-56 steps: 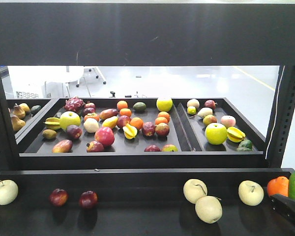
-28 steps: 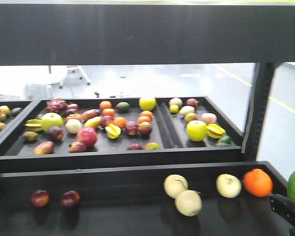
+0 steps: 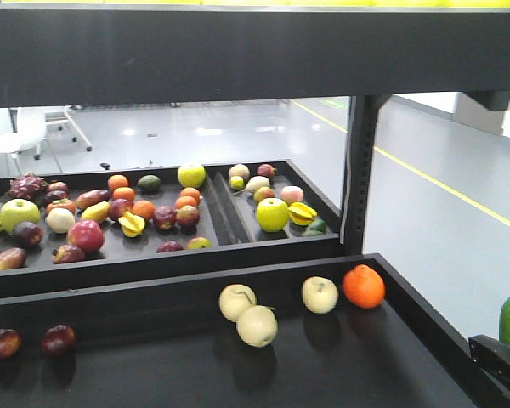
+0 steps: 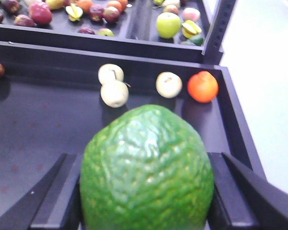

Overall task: Pick snacks and fruit into basket
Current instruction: 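Drive away from the fruit table holding both fruits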

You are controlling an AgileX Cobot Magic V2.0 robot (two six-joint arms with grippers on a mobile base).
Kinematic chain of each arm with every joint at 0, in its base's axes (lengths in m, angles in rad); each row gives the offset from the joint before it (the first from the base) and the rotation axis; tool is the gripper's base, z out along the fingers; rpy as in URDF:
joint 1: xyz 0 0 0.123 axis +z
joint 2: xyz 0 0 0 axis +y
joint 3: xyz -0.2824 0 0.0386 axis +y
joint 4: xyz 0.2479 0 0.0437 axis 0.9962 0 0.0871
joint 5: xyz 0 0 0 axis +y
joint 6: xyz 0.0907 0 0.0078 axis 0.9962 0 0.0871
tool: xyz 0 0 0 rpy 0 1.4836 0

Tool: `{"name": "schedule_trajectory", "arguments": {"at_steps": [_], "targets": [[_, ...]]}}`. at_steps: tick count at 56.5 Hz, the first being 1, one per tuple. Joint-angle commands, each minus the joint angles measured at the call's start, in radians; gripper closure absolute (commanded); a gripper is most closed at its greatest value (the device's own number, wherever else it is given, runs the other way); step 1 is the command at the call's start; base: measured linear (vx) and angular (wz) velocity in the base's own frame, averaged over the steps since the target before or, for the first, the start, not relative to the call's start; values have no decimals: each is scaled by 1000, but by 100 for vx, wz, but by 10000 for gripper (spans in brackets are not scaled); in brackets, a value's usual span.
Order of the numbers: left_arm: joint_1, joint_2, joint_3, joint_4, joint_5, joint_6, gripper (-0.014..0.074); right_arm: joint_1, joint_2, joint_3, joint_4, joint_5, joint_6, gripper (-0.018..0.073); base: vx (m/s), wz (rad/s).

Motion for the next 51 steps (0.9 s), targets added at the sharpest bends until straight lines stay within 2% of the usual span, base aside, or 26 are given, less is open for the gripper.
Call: {"name": "schedule_trajectory", "arguments": {"at_steps": [1,51], "targets": [[-1,-7,-31,-14,-78,-2,599,-1,-7,-31,-14,-90,-11,568,-17,-16],[-1,-7,-31,-14,-78,-2,599,-1,-7,-31,-14,-85,-11,568,-25,2]]}}
